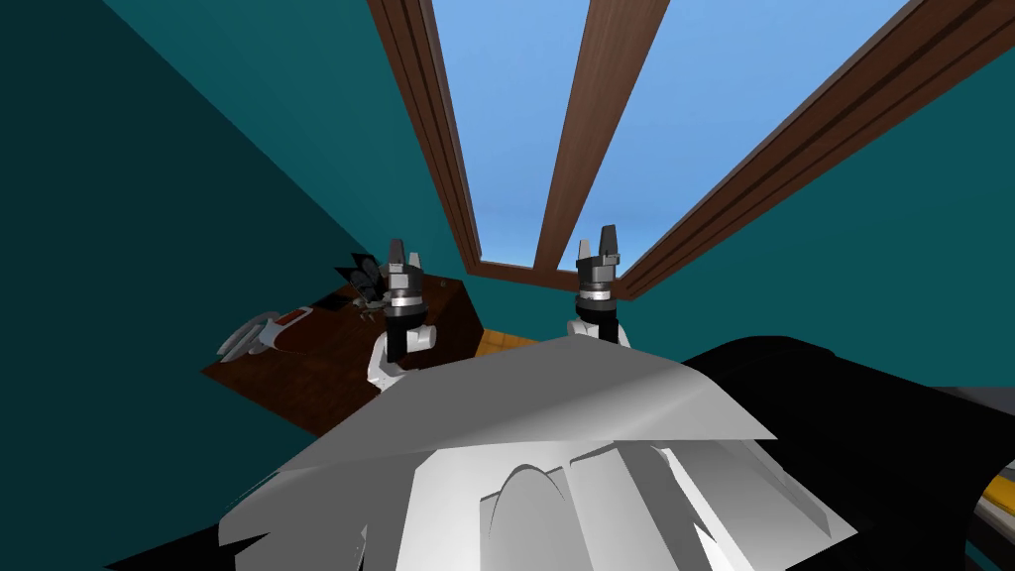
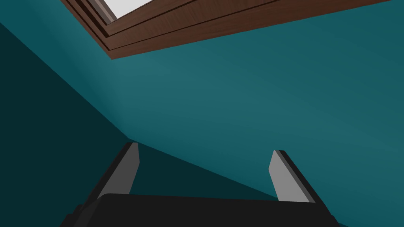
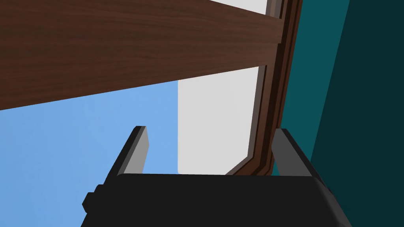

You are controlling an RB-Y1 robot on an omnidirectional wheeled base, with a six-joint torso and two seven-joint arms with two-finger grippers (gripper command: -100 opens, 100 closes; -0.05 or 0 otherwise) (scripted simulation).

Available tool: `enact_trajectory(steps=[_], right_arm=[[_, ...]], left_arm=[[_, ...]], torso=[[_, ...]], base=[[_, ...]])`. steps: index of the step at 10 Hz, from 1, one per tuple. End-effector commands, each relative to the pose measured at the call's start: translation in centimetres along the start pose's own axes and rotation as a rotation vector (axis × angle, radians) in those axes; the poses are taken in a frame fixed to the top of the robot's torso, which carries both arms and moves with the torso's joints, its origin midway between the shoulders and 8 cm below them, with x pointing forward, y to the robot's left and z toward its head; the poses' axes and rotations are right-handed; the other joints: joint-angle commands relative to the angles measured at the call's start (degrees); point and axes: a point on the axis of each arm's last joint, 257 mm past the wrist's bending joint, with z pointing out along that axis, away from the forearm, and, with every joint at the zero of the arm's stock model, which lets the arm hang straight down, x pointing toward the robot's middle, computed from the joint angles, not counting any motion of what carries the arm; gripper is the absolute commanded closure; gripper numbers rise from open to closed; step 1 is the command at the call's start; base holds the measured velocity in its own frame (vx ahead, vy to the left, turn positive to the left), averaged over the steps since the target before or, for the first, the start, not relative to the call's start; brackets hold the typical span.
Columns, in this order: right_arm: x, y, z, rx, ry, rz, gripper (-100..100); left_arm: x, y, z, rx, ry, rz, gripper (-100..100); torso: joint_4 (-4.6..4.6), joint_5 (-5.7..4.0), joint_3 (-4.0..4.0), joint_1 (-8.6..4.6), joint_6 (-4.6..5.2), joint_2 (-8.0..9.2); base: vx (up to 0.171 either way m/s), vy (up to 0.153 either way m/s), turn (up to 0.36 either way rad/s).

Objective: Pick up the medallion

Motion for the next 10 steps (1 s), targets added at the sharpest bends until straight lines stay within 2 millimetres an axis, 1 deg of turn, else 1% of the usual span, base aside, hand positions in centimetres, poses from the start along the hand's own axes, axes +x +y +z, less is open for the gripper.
enact_trajectory(steps=[1,2,3,4,5,6,7,8,9,10], right_arm=[[0.0,0.0,0.0,0.0,0.0,0.0,0],[0.0,0.0,0.0,0.0,0.0,0.0,0],[0.0,0.0,0.0,0.0,0.0,0.0,0],[0.0,0.0,0.0,0.0,0.0,0.0,0],[0.0,0.0,0.0,0.0,0.0,0.0,0],[0.0,0.0,0.0,0.0,0.0,0.0,0],[0.0,0.0,0.0,0.0,0.0,0.0,0],[0.0,0.0,0.0,0.0,0.0,0.0,0],[0.0,0.0,0.0,0.0,0.0,0.0,0],[0.0,0.0,0.0,0.0,0.0,0.0,0]], left_arm=[[0.9,1.5,1.1,-0.028,0.016,-0.008,-100],[1.6,2.9,1.6,-0.061,0.029,-0.013,-100],[1.7,2.9,2.0,-0.057,0.03,-0.014,-100],[2.5,4.4,2.9,-0.089,0.045,-0.019,-100],[3.2,5.4,3.4,-0.118,0.056,-0.022,-100],[3.4,5.9,3.8,-0.125,0.06,-0.024,-100],[3.4,5.9,3.8,-0.125,0.06,-0.024,-100],[4.2,7.2,4.6,-0.16,0.074,-0.026,-100],[4.3,7.6,4.7,-0.165,0.076,-0.027,-100],[5.1,9.1,5.4,-0.204,0.091,-0.029,-100]], torso=[[0.0,0.0,0.0,0.0,0.0,0.0],[0.0,0.0,0.0,0.0,0.0,0.01],[0.01,0.0,0.03,-0.03,0.0,0.06],[0.01,-0.01,0.03,-0.03,0.0,0.06],[0.01,0.0,0.03,-0.01,0.0,0.06],[0.02,0.0,0.06,0.02,-0.01,0.1],[0.01,0.0,0.03,0.0,0.0,0.05],[-0.01,0.0,-0.02,-0.01,0.0,-0.05],[-0.02,0.0,-0.04,0.0,-0.01,-0.06],[-0.01,0.0,-0.03,0.0,0.0,-0.06]], base=[[-0.047,-0.004,0.041],[-0.069,-0.013,0.063],[-0.056,-0.011,0.02],[-0.056,-0.004,0.039],[-0.074,0.004,0.074],[-0.05,-0.001,0.021],[-0.017,-0.006,-0.01],[-0.028,-0.004,0.048],[-0.029,-0.003,0.025],[-0.033,-0.001,0.043]])
